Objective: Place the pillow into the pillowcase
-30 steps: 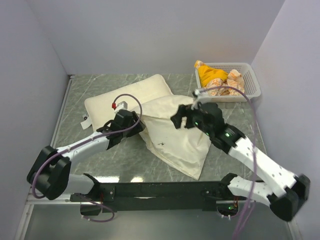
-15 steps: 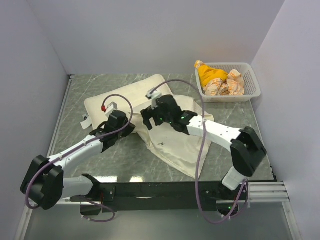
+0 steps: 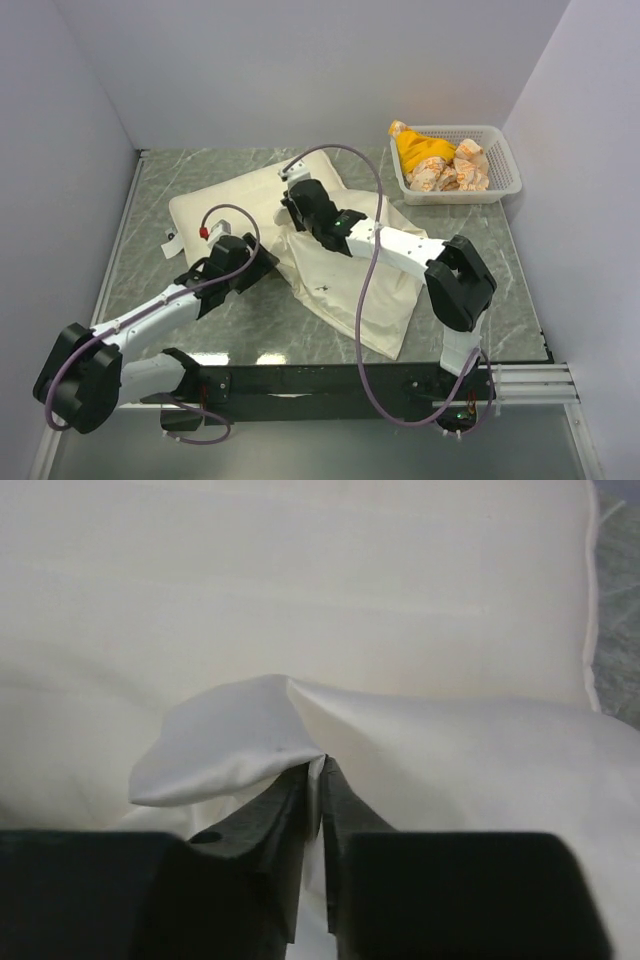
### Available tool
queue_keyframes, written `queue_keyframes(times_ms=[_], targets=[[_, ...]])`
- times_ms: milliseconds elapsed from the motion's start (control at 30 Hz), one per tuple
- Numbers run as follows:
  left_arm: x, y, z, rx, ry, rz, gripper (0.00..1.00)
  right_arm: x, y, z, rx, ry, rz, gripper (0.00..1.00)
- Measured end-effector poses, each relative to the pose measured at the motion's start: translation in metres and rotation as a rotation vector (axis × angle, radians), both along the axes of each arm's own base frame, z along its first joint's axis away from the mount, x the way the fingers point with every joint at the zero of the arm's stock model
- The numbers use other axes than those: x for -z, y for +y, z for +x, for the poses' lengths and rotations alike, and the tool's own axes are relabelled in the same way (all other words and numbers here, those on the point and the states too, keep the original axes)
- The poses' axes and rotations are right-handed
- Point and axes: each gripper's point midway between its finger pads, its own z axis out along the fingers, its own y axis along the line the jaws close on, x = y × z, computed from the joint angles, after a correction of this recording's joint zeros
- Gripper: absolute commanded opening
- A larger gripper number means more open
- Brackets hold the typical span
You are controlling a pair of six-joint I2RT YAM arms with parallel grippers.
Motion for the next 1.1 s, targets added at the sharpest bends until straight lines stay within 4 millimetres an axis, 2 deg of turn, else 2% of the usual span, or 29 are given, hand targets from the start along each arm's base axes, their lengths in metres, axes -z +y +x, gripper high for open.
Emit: queue_keyframes(times_ms=[33,133,233,300,333,400,433,500,600,667,733,800,867,967,1100], targets=[[0.001,-0.003,0.001,0.010,-0.001,-0.006,0.83,-0.001,-0.002,0.001,0.012,0.000,0.004,0.06],[0.006,-0.011,0.007,0.028,-0.003,-0.023,0.81,-0.002,-0.008,0.003,0.038,0.005,0.005,0.00],[0.020,-0.016,0.012,0.038,0.021,-0.018,0.68,-0.004,-0.015,0.001,0.057,0.019,0.002,0.00],[0.027,-0.020,0.014,0.042,0.031,-0.019,0.56,-0.010,-0.019,0.000,0.068,0.024,0.012,0.00],[0.030,-0.021,0.016,0.045,0.033,-0.022,0.47,-0.014,-0.021,-0.002,0.073,0.026,0.021,0.00],[0.033,-0.027,0.021,0.049,0.029,-0.036,0.38,-0.024,-0.027,-0.004,0.086,0.029,0.042,0.00],[0.034,-0.029,0.024,0.052,0.023,-0.043,0.22,-0.031,-0.031,-0.004,0.097,0.028,0.055,0.00],[0.034,-0.033,0.029,0.049,0.015,-0.062,0.03,-0.048,-0.045,-0.004,0.129,0.022,0.086,0.00],[0.029,-0.039,0.034,0.062,-0.004,-0.076,0.01,-0.076,-0.071,-0.003,0.197,0.006,0.125,0.00],[0.020,-0.043,0.038,0.072,-0.028,-0.092,0.01,-0.096,-0.092,-0.004,0.250,-0.005,0.156,0.00],[0.006,-0.043,0.039,0.075,-0.052,-0.101,0.01,-0.119,-0.120,-0.005,0.322,-0.023,0.189,0.00],[-0.018,-0.039,0.037,0.074,-0.096,-0.104,0.01,-0.145,-0.151,-0.006,0.403,-0.052,0.222,0.00],[-0.052,-0.030,0.035,0.059,-0.157,-0.091,0.01,-0.172,-0.182,-0.010,0.480,-0.087,0.253,0.00],[-0.120,-0.010,0.038,0.012,-0.288,-0.066,0.01,-0.210,-0.228,-0.022,0.592,-0.148,0.289,0.00],[-0.211,0.032,0.037,-0.101,-0.456,-0.015,0.01,-0.261,-0.282,-0.051,0.708,-0.249,0.340,0.00]])
